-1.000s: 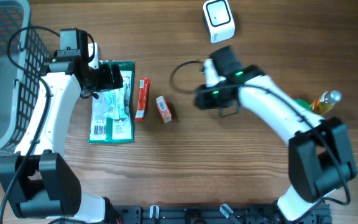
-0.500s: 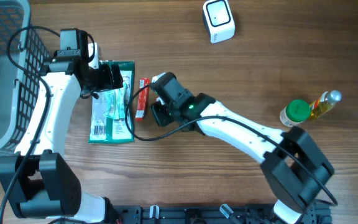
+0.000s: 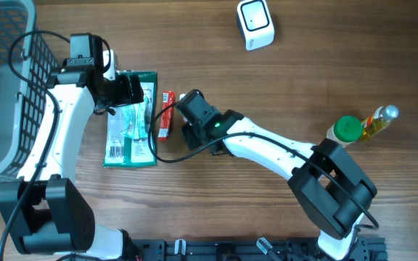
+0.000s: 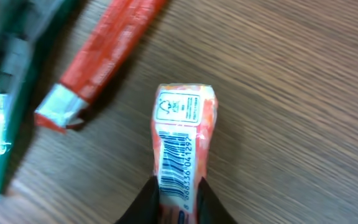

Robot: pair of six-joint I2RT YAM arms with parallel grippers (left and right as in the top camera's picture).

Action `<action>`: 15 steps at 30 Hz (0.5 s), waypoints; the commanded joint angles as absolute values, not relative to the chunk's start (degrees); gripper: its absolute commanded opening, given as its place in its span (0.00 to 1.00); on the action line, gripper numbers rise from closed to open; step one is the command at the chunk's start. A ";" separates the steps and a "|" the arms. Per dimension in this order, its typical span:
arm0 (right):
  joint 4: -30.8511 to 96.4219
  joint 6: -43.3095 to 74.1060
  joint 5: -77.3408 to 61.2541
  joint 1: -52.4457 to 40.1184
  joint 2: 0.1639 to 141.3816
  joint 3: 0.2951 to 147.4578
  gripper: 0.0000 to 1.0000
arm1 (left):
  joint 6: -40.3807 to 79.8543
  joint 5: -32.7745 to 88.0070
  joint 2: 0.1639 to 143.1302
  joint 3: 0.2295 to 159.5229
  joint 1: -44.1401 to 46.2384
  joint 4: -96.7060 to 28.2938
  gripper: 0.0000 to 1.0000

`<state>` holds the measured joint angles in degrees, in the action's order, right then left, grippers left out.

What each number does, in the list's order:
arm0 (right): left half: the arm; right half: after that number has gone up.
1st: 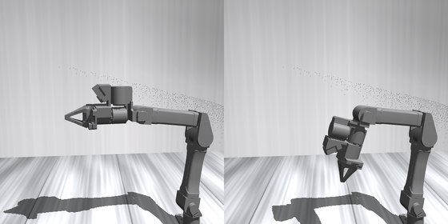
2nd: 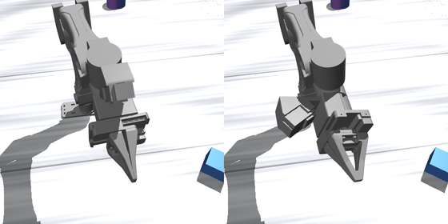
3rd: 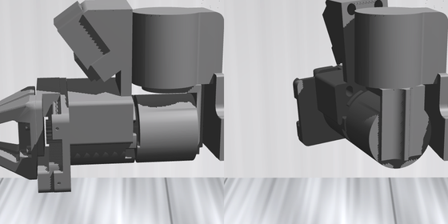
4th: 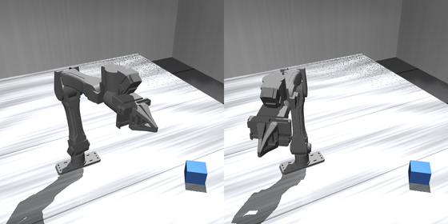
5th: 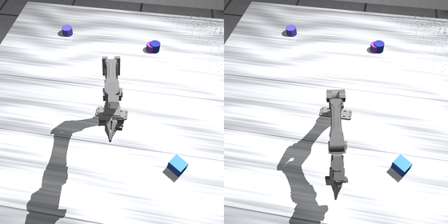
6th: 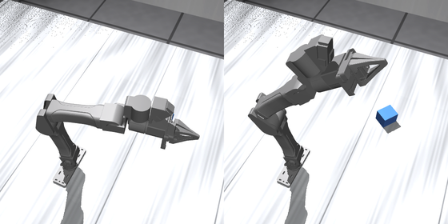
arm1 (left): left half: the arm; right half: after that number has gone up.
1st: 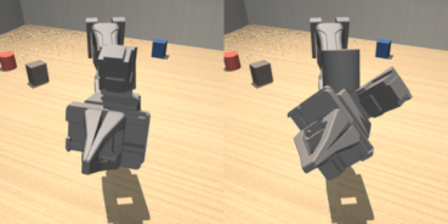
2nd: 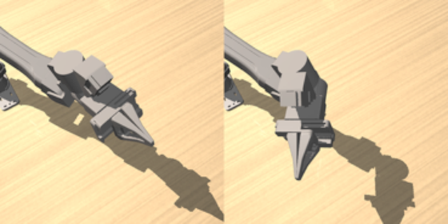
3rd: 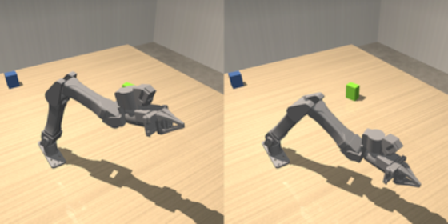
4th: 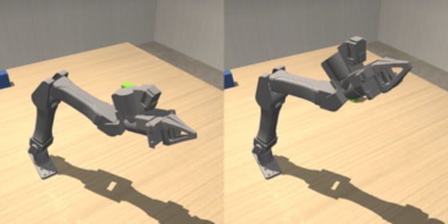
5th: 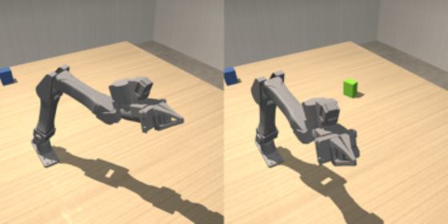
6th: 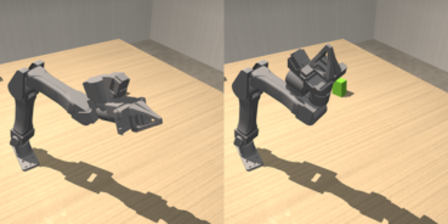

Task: Scan the item barcode
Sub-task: 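Move the right gripper left over the Kleenex tissue pack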

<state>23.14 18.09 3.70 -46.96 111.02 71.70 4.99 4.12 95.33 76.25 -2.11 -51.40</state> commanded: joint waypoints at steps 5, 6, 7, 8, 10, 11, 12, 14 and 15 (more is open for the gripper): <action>34.24 18.20 22.26 -46.65 100.97 71.61 0.13 | 4.93 3.77 94.61 76.84 -2.37 -51.44 1.00; 36.60 18.26 24.01 -46.39 100.97 71.61 0.15 | 4.93 3.77 94.61 76.84 -2.37 -51.44 1.00; 38.17 18.46 24.60 -46.02 101.10 71.59 0.17 | 4.91 3.77 94.61 76.84 -2.37 -51.44 1.00; 40.10 18.48 24.58 -45.19 101.32 71.59 0.17 | 4.93 3.77 94.61 76.84 -2.37 -51.44 1.00; 42.02 20.97 24.58 -43.13 101.80 71.59 0.17 | 4.91 3.77 94.61 76.84 -2.37 -51.44 1.00; 42.74 23.38 24.25 -41.41 102.02 71.55 0.15 | 4.93 3.77 94.61 76.84 -2.37 -51.44 1.00; 43.22 24.75 24.03 -40.47 102.02 71.55 0.14 | 4.93 3.77 94.61 76.84 -2.37 -51.44 1.00; 43.83 25.61 22.72 -39.09 102.02 71.53 0.14 | 4.93 3.77 94.61 76.84 -2.37 -51.44 1.00; 44.05 25.56 22.41 -38.74 102.02 71.53 0.14 | 4.93 3.77 94.61 76.84 -2.37 -51.44 1.00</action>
<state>43.55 22.52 22.17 -40.29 101.41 71.66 4.99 4.12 95.33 76.25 -2.11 -51.40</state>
